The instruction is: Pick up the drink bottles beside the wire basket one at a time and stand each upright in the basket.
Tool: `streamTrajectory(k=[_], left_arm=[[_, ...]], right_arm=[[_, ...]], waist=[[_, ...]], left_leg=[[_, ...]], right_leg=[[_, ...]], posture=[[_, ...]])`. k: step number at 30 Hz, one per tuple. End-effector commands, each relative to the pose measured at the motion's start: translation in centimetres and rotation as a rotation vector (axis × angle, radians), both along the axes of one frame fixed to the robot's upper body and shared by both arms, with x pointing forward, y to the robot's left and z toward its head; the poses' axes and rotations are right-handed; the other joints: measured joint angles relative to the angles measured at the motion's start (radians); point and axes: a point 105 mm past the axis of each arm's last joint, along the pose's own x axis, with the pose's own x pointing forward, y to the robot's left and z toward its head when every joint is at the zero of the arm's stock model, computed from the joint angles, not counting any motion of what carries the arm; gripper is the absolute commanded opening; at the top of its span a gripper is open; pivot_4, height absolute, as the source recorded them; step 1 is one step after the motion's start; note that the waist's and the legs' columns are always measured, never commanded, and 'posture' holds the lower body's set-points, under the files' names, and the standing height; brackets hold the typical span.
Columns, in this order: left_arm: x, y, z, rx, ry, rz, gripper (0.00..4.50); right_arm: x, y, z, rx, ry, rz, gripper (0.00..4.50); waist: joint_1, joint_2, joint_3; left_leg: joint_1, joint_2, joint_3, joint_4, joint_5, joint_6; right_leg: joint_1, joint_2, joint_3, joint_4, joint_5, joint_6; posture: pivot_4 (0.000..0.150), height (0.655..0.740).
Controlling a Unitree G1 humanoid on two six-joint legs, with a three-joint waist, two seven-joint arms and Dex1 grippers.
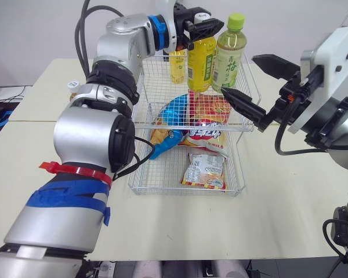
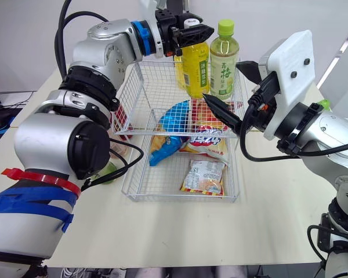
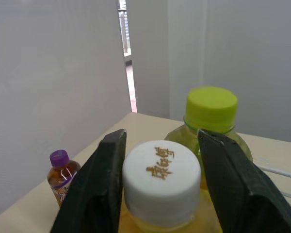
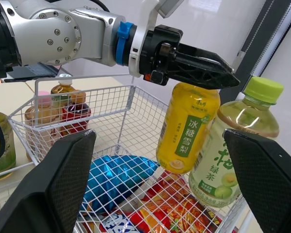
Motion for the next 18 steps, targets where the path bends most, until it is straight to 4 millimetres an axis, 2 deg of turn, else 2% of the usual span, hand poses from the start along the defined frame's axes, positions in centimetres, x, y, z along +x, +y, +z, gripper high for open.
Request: streamTrajectory(k=[1, 3, 7, 11, 15, 18], left_arm=[[-0.9, 1.2, 3.1, -0.063, -0.087, 0.01, 3.9], [-0.9, 2.0, 3.6, -0.09, -0.1, 0.021, 4.48], [-1.1, 4.5, 4.7, -0.145, -0.121, 0.058, 4.48], [-1.8, 9.8, 6.1, -0.207, -0.182, 0.156, 4.48], [-2.6, 14.9, 5.6, -0.21, -0.246, 0.32, 4.48], [-4.0, 19.2, 5.1, -0.245, -0.263, 0.471, 4.48]], right_arm=[[-0.5, 0.1, 0.8, 0.004, -0.039, 0.025, 4.5], [-0.5, 0.3, 0.7, 0.0, -0.036, 0.042, 4.5], [-0.5, 0.9, 0.6, -0.004, -0.024, 0.095, 4.5], [-0.6, 2.4, 0.3, -0.022, -0.007, 0.212, 4.5], [-0.8, 3.8, 0.0, -0.039, 0.0, 0.323, 4.5], [-0.9, 4.9, -0.1, -0.055, 0.003, 0.411, 4.5]], waist=[[0.0, 0.0, 0.0], [-0.001, 0.0, 0.0], [-0.001, 0.0, 0.0], [-0.01, 0.0, 0.0], [-0.016, 0.001, 0.0], [-0.017, 0.001, 0.0]], left_leg=[[0.0, 0.0, 0.0, 0.0, 0.0, 0.0], [0.0, 0.0, 0.0, 0.0, 0.0, 0.0], [0.0, 0.0, 0.0, 0.0, 0.0, 0.0], [0.001, 0.001, 0.0, 0.0, 0.0, 0.0], [0.002, 0.002, -0.001, 0.0, 0.002, -0.003], [0.002, 0.002, -0.002, 0.0, 0.003, -0.005]], right_leg=[[0.0, 0.0, 0.0, 0.0, 0.0, 0.0], [0.0, 0.0, 0.0, 0.001, 0.0, 0.0], [0.0, 0.0, 0.0, 0.001, 0.0, 0.0], [0.0, 0.001, 0.001, 0.001, 0.0, 0.0], [0.0, 0.002, 0.0, 0.003, 0.0, 0.0], [0.0, 0.001, 0.001, 0.003, 0.0, 0.0]], posture=[[0.15, 0.74], [0.15, 0.74], [0.15, 0.74], [0.15, 0.74], [0.15, 0.74], [0.15, 0.74]])
